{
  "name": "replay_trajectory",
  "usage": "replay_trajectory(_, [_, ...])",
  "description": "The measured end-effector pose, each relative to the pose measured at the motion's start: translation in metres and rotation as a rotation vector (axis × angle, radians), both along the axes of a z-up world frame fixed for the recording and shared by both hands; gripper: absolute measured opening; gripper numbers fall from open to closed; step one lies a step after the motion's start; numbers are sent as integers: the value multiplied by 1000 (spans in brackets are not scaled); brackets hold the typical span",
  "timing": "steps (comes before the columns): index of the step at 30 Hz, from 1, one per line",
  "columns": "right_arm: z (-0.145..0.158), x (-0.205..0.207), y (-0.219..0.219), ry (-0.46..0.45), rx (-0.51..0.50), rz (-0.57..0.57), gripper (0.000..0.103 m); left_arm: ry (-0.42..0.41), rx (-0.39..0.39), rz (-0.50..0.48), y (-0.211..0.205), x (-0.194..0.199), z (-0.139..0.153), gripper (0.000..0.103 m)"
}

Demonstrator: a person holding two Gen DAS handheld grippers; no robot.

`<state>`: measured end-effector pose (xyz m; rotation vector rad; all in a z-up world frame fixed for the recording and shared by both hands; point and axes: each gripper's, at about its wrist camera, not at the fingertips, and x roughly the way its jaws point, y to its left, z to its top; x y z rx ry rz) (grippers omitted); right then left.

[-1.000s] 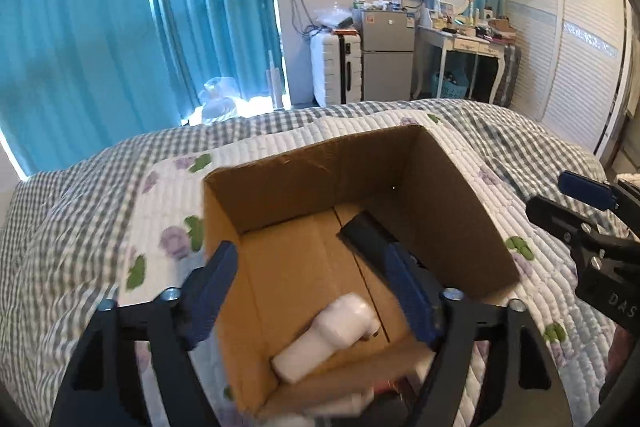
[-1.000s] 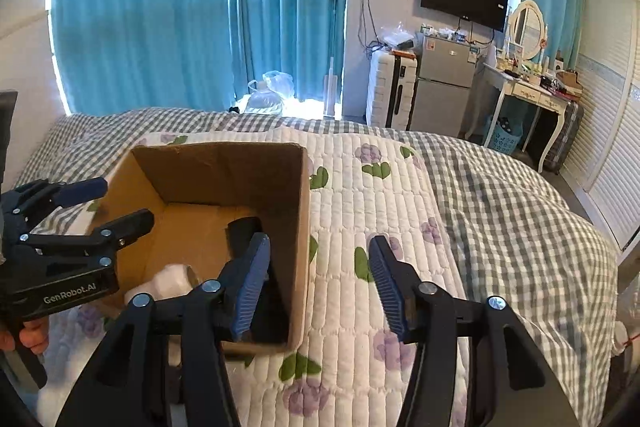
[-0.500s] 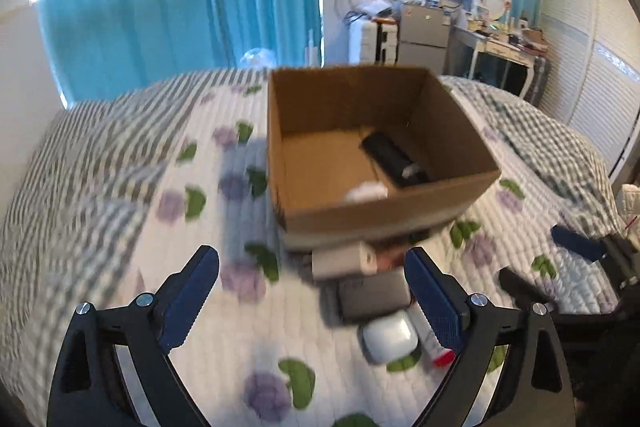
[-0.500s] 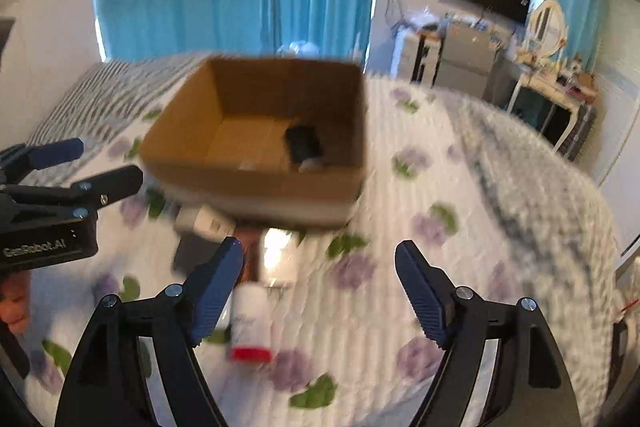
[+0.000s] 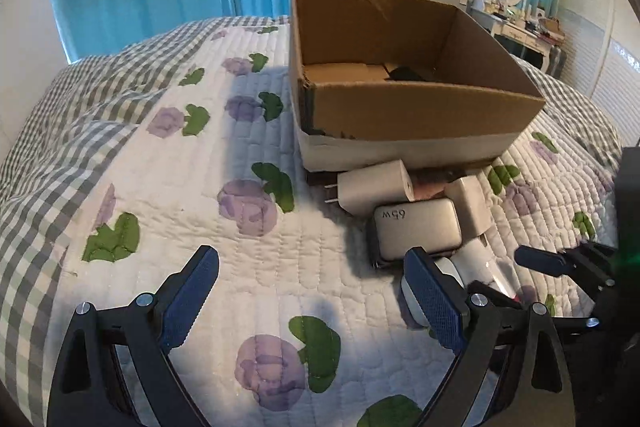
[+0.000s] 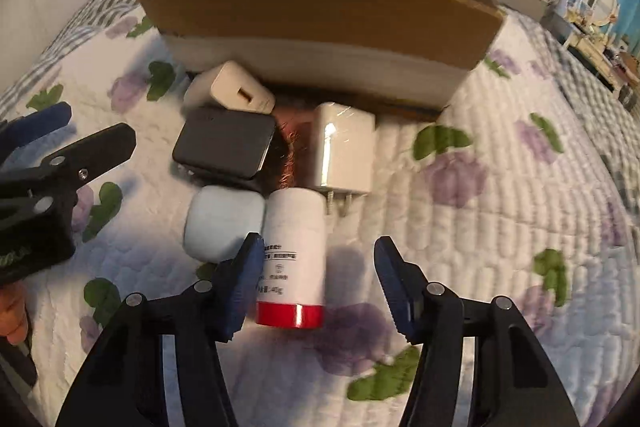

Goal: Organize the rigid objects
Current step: 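Grasp the red-capped white bottle with the right gripper while the left grasps the white earbuds case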

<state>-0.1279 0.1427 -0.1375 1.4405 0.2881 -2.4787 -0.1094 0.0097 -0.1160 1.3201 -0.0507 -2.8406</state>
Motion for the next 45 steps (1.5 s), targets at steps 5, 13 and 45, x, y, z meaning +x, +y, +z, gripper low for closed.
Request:
replay_trajectory(5, [-19,-1,-16,-6,83,28,36,-9,0,2,0,0,-2,95])
replay_trajectory(13, [25,4,33,109,-28,-93,36,-59,-2,-18,18,0,-1,95])
replay_trajectory(45, [17,1,67,69,-62,-177,36,-147,-39,-130,76,4,-30,55])
